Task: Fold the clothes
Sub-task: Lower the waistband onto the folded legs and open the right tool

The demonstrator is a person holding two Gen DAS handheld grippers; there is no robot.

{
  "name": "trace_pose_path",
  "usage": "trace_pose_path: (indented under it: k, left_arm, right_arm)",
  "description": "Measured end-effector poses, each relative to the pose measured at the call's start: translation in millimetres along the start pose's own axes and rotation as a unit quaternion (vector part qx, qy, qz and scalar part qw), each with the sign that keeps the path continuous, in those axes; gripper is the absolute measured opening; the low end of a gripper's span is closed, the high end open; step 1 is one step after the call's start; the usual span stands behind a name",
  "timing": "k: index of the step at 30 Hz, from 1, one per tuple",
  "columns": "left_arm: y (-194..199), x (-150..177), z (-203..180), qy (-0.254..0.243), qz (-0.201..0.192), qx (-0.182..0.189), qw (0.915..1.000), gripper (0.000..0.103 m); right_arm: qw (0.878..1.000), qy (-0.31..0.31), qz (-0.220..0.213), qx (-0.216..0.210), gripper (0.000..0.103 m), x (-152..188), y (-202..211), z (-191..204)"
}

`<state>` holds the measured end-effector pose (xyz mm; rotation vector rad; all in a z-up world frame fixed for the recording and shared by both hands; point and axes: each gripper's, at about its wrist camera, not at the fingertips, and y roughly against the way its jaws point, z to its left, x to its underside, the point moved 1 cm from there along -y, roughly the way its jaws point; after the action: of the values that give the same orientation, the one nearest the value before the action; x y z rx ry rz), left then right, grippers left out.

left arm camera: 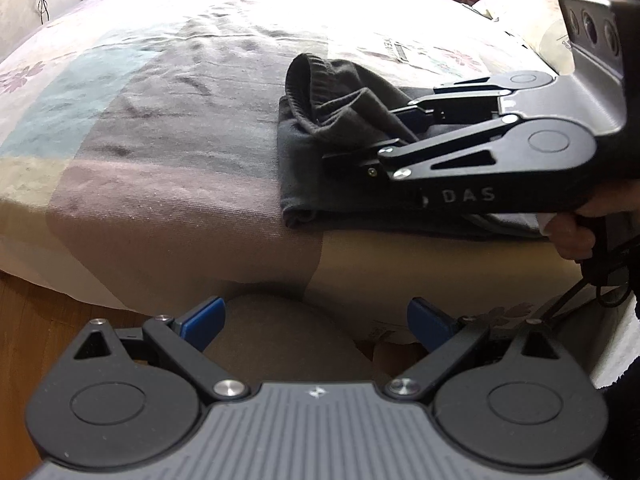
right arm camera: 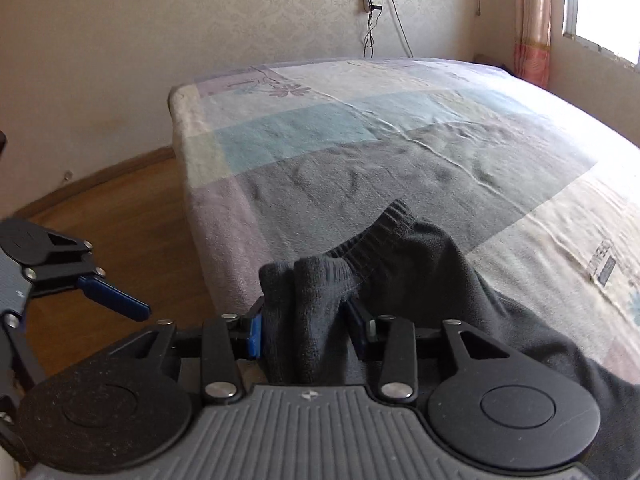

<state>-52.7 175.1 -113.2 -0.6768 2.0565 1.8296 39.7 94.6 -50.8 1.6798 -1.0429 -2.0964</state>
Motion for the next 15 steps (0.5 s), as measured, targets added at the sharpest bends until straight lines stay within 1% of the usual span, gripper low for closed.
trace_pose_path:
  k: [1,3,5,8,11,15]
  left_arm:
    - [0,-1,-1,-0.002,0.000,0.001,1.0000,0.097]
    - [0,-2,-2,-0.005,-0.001,0.003,1.0000,0.097]
    - [1,-2,-4,-0.007,-0.003,0.003,1.0000,0.097]
    - [5,-3,-4,-0.011,-0.009,0.003,0.9999,0.097]
    - [7,-7,1,-0.017,-0.014,-0.007,0.9997,0.097]
    - [12,-19,7,-0.025,-0.026,-0.022,0.9991,0.097]
  right_arm:
    - [1.000,-0.012,-0.003,-0.021,0.050,-1,5,-3]
    - [0.998,-0.030,-0.017,-0.059,0.051,-2,17,-7]
    - [0.997,-0.034,-0.027,-0.062,0.052,-4,27,-10]
    - [0.998,-0.036,-0.033,-0.041,0.052,0,43,-21]
    - [0.998,-0.060,-0.028,-0.001,0.052,18,62,-44]
    - [0.994,-0.093,-0.021,0.052,0.052,42,88,-75]
